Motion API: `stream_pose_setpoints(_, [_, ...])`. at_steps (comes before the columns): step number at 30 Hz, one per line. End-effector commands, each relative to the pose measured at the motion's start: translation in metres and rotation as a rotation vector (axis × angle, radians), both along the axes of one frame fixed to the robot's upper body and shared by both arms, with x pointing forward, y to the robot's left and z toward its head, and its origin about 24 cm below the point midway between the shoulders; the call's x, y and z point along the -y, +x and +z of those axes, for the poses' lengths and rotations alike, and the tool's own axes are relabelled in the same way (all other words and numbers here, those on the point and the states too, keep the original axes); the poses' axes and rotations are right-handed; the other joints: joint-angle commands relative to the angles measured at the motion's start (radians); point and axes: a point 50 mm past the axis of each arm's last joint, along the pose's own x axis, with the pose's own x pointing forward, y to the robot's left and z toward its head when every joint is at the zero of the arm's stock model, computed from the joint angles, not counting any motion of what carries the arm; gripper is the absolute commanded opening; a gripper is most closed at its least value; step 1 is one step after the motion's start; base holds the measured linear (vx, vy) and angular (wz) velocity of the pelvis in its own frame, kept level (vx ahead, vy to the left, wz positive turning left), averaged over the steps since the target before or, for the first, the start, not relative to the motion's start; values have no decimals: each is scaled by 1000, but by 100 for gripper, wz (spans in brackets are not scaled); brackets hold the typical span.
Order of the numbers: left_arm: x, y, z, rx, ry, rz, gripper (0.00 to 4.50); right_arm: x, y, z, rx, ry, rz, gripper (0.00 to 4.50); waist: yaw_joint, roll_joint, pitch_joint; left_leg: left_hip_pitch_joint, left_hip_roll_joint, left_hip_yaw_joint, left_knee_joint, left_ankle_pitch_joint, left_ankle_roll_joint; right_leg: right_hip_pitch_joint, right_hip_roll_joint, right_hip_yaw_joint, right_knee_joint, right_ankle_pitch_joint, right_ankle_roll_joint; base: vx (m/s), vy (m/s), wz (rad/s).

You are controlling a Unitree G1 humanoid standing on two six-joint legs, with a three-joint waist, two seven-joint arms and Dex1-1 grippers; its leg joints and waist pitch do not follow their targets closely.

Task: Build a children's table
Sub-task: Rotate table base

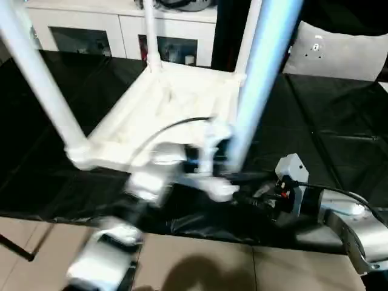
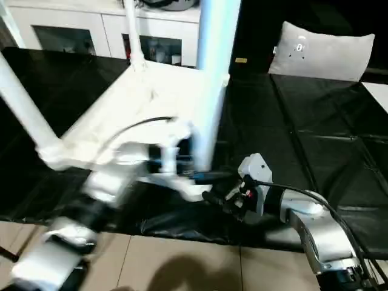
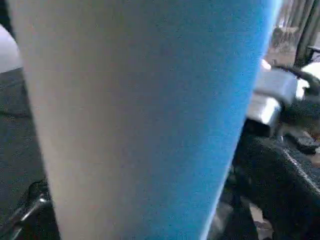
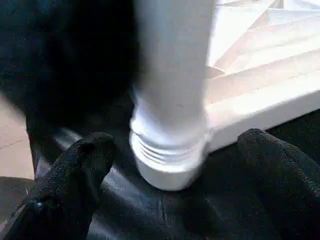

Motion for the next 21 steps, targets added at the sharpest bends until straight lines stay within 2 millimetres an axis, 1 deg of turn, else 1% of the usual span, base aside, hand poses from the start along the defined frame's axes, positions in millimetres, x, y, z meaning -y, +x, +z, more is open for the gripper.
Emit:
stream_pose_setpoints(1, [7,-2,4,6,-12,-18,445,6,-1,5,17,-9,-17,450,-4,-6,-67,3,57,-19,-63,-71,107,63,-85,50,-70,53,-274,0,0,0])
stream_pose_setpoints(2, [5,-2,4,4,-16,-13,445,8,-2,5,18,-13,-22,450,-4,0,-67,3,57,-19,-63,-70,109,62,-86,49,-70,51,-274,0,0,0])
stream_pose_setpoints(3, [1,-1,2,8,-5,-8,445,9,-3,5,17,-16,-24,450,-6,-6,-67,3,57,-19,-62,-72,113,63,-83,48,-72,46,-271,0,0,0])
stream_pose_setpoints(4, [-2,0,1,12,7,-3,445,10,-3,5,16,-18,-24,450,-7,-8,-67,3,56,-18,-62,-75,115,63,-83,48,-73,37,-269,0,0,0])
stream_pose_setpoints(6, [-3,0,0,14,13,0,445,11,-4,5,16,-19,-24,450,-10,-3,-65,2,56,-19,-63,-82,114,61,-82,46,-76,-6,-259,0,0,0])
stream_pose_setpoints(7, [-9,3,-1,23,32,14,445,11,-5,5,13,-21,-20,450,-12,-4,-65,3,56,-19,-63,-89,112,59,-82,46,-78,-25,-256,0,0,0])
stream_pose_setpoints(8, [-20,6,-3,26,57,29,445,12,-6,5,8,-23,-15,450,-15,-3,-65,2,56,-19,-63,-88,112,60,-81,46,-77,-29,-256,0,0,0])
stream_pose_setpoints(9, [-27,8,-4,28,71,36,445,12,-7,5,5,-24,-13,450,-19,-2,-65,2,57,-20,-65,-89,111,59,-80,45,-77,-33,-253,0,0,0])
stream_pose_setpoints(10, [-46,11,-7,20,127,34,445,13,-8,5,-1,-25,-5,450,-22,-5,-63,1,55,-21,-66,-95,110,59,-79,45,-78,-46,-246,0,0,0])
stream_pose_setpoints(12, [-67,12,-13,7,214,16,445,14,-9,5,-7,-26,5,450,-29,-5,-63,1,53,-21,-66,-106,104,57,-78,45,-81,-86,-230,0,0,0])
stream_pose_setpoints(13, [-67,12,-13,7,214,16,445,14,-9,5,-7,-26,5,450,-28,-1,-63,4,54,-21,-67,-108,101,55,-79,45,-82,-97,-228,0,0,0])
stream_pose_setpoints(14, [-78,12,-16,-2,268,5,445,14,-10,5,-10,-27,13,450,-30,2,-62,6,55,-19,-66,-112,94,52,-79,46,-83,-103,-232,0,0,0])
stream_pose_setpoints(15, [-79,12,-17,-2,273,4,445,14,-10,5,-10,-27,13,450,-30,2,-63,9,57,-18,-67,-107,91,50,-78,47,-80,-86,-239,0,0,0])
stream_pose_setpoints(17, [-94,12,-21,3,350,-16,445,13,-10,4,-13,-28,20,450,-27,4,-64,10,59,-19,-68,-95,90,48,-77,46,-74,-42,-252,0,0,0])
stream_pose_setpoints(18, [-100,12,-22,2,378,-22,445,12,-10,4,-13,-28,23,450,-24,5,-65,15,61,-17,-68,-96,92,46,-79,47,-73,-22,-262,0,0,0])
stream_pose_setpoints(19, [-101,12,-22,3,381,-22,445,12,-10,4,-13,-28,23,450,-22,5,-65,13,61,-18,-68,-91,93,47,-80,47,-71,-12,-265,0,0,0])
stream_pose_setpoints(20, [-109,13,-27,32,453,-25,428,11,-10,4,-15,-27,33,450,-20,2,-66,10,60,-18,-68,-80,97,50,-81,47,-69,6,-268,0,0,0])
stream_pose_setpoints(21, [-111,14,-27,42,467,-19,428,11,-10,4,-16,-27,35,450,-21,2,-66,8,58,-18,-68,-79,100,52,-82,47,-68,11,-262,0,0,0])
